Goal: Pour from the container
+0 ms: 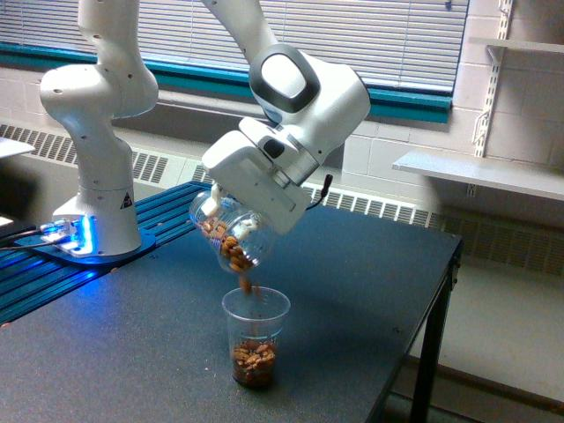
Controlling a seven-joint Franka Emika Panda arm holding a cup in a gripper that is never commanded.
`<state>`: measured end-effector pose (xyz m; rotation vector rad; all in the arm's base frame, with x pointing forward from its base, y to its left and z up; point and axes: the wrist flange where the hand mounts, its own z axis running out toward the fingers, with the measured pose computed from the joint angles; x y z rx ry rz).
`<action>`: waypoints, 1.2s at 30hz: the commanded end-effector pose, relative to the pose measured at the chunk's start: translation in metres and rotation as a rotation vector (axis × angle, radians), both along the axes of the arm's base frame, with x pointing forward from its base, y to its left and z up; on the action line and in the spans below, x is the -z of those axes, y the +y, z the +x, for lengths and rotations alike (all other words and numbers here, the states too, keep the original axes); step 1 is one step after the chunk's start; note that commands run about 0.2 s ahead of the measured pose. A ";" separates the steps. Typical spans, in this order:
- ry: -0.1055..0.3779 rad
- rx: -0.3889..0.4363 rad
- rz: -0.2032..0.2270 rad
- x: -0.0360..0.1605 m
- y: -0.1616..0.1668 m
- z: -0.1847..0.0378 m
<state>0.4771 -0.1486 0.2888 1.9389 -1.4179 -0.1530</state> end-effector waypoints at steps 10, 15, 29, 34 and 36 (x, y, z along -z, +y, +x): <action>0.051 0.011 -0.008 -0.002 0.004 0.004; 0.051 0.014 -0.011 -0.001 0.003 0.005; 0.062 0.027 -0.030 -0.003 0.001 0.009; 0.063 0.032 -0.022 -0.004 0.001 0.010; 0.061 0.031 -0.019 -0.004 0.001 0.011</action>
